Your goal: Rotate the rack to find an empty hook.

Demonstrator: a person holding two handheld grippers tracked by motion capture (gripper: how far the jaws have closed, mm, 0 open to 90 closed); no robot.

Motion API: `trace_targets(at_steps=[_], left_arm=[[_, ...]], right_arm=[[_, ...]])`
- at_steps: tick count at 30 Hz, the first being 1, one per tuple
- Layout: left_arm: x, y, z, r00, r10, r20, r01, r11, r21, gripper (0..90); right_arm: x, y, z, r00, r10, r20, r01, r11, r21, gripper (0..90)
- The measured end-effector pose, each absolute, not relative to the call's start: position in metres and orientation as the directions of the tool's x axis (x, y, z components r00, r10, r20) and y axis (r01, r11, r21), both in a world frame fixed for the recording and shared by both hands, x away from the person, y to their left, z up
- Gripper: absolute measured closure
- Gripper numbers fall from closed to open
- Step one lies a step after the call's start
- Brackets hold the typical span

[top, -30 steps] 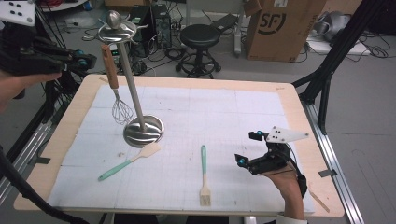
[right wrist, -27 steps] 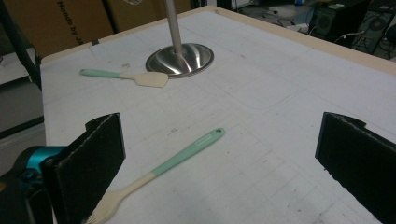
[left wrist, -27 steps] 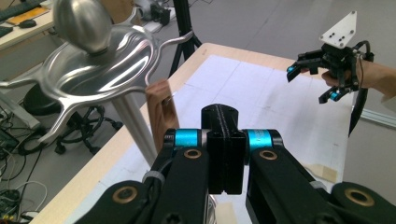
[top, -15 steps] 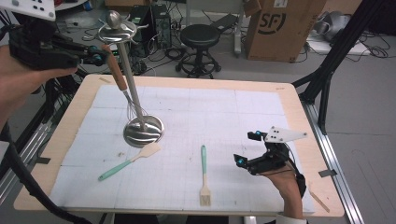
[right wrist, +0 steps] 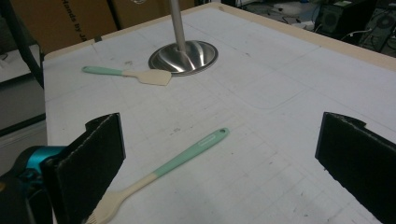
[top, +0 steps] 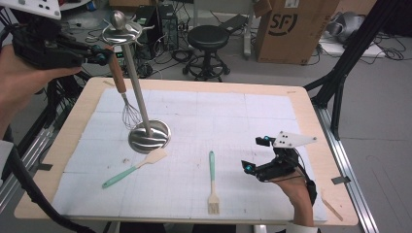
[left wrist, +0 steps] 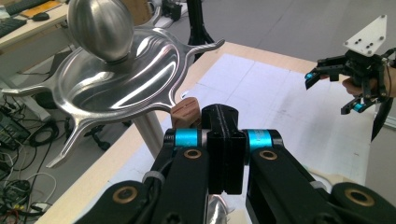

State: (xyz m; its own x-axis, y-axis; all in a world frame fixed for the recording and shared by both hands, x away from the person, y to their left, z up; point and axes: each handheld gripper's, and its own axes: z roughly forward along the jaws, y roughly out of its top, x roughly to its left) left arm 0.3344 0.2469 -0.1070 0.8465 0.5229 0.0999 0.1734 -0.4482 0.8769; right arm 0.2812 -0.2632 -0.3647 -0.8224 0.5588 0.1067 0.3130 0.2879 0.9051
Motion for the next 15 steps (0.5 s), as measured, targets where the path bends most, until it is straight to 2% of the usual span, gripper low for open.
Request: trace_targets(at_steps=[15], left_arm=[[0.340,0.264,-0.107,0.831,0.546,0.106,0.181,-0.446,0.877,90.0]], right_arm=[[0.281,-0.262,-0.365,-0.823,0.557,0.107,0.317,0.295,0.902,0.0]])
